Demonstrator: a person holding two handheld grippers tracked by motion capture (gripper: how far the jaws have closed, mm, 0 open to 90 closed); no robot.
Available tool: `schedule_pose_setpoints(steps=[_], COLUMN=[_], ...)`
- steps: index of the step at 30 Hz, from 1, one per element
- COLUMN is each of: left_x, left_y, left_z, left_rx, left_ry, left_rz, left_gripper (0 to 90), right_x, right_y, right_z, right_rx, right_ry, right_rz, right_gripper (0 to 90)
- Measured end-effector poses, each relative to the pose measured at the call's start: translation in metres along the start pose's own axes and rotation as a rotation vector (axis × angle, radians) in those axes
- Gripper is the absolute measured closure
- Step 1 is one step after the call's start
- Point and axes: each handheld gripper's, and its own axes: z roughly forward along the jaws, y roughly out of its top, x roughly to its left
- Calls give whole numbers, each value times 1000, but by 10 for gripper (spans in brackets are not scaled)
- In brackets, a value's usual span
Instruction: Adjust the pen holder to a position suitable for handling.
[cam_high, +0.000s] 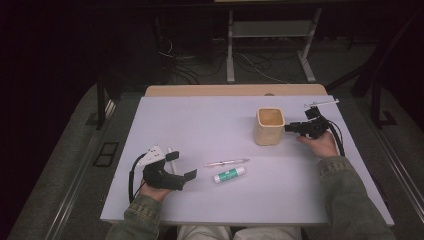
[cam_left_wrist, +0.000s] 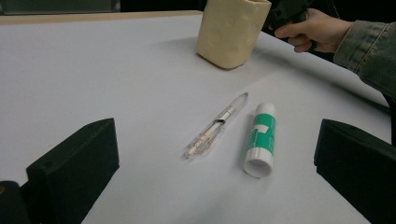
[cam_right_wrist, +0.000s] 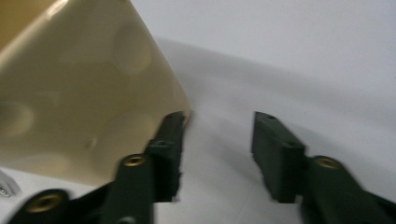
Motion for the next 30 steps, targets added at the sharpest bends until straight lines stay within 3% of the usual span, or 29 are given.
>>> schedule_pose_setpoints(steps=[5,9,17,30], left_x=[0,0,0,0], left_y=[0,0,0,0], left_z=[0,0,0,1], left_rx=[-1,0,-5,-3], left_ry=[0,0,4,3], left_rz=[0,0,-4,-4], left_gripper=[0,0,0,0], right_x=[1,4,12,21], right_y=[-1,-1,-2,-1], right_z=[5,9,17,18], right_rx=[17,28,69,85], right_ry=[8,14,21,16], right_rz=[18,23,-13,-25], right_gripper=[884,892,893,895])
